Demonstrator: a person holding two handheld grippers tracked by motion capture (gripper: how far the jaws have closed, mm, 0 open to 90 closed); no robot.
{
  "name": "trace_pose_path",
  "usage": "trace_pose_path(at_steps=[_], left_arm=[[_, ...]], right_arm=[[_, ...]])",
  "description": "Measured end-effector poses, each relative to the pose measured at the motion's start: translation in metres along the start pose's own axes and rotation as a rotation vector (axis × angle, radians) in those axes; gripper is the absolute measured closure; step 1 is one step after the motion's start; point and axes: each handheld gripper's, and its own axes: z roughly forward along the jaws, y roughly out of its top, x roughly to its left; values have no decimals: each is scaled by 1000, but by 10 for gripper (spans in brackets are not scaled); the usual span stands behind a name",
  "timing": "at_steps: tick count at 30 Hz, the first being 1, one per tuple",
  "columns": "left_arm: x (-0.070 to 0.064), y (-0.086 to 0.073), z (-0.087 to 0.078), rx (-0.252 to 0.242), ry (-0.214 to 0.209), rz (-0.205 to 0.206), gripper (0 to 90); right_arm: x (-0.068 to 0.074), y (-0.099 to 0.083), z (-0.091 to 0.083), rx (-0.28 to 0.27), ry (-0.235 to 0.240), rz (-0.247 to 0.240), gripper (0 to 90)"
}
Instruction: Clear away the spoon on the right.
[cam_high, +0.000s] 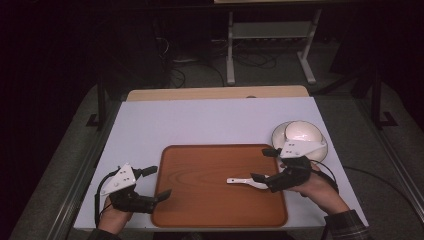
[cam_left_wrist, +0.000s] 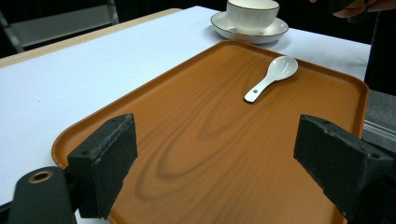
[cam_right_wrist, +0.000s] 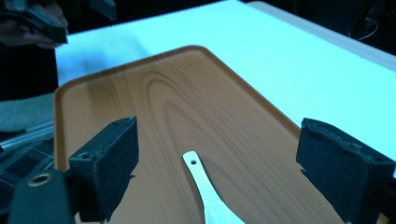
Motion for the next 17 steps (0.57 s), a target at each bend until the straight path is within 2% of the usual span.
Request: trace_pose_path(at_steps=[9,17], left_arm=[[0,0,1,4,-4,0,128],[0,1,2,5,-6,3,128]], right_arm=[[-4,-11,-31,-89,-17,38,120],[-5,-13,-36,-104,-25,38,121]])
